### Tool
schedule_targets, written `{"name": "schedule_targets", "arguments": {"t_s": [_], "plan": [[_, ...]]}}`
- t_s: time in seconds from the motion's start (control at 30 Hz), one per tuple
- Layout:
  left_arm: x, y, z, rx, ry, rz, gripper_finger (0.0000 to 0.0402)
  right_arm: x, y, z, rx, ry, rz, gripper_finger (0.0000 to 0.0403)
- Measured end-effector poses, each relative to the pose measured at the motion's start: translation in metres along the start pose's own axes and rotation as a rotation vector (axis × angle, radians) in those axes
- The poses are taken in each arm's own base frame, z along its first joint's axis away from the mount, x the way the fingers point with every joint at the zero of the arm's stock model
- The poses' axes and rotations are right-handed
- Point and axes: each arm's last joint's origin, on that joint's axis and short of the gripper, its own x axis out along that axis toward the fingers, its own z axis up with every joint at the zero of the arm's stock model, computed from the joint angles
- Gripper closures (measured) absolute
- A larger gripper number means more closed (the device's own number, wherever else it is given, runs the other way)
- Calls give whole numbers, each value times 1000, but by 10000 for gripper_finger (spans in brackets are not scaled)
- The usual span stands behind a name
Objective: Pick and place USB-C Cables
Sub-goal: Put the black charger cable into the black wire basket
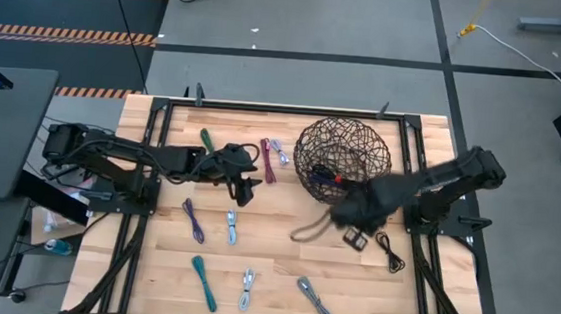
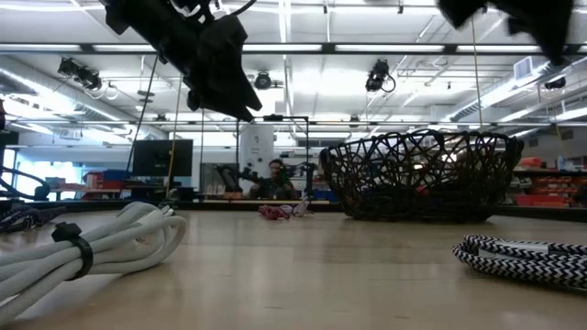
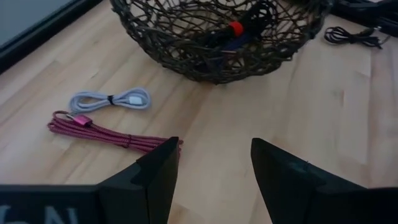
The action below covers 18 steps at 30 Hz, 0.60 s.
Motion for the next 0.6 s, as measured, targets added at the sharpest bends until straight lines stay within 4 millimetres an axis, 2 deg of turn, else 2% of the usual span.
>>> {"name": "schedule_targets", "arguments": {"t_s": [0.13, 0.3, 0.43, 0.6], "plan": [[0, -1, 0, 0, 11, -29, 193, 42, 13, -16, 87, 60, 6, 340], [0, -1, 0, 0, 12, -33, 193, 85, 25, -29, 178, 28, 88, 334], [0, -1, 0, -3, 8, -35, 193, 110, 15, -43, 255, 43, 64, 334], [0, -2, 2, -45, -10, -43, 193, 116, -9, -61, 334, 53, 86, 334]]}}
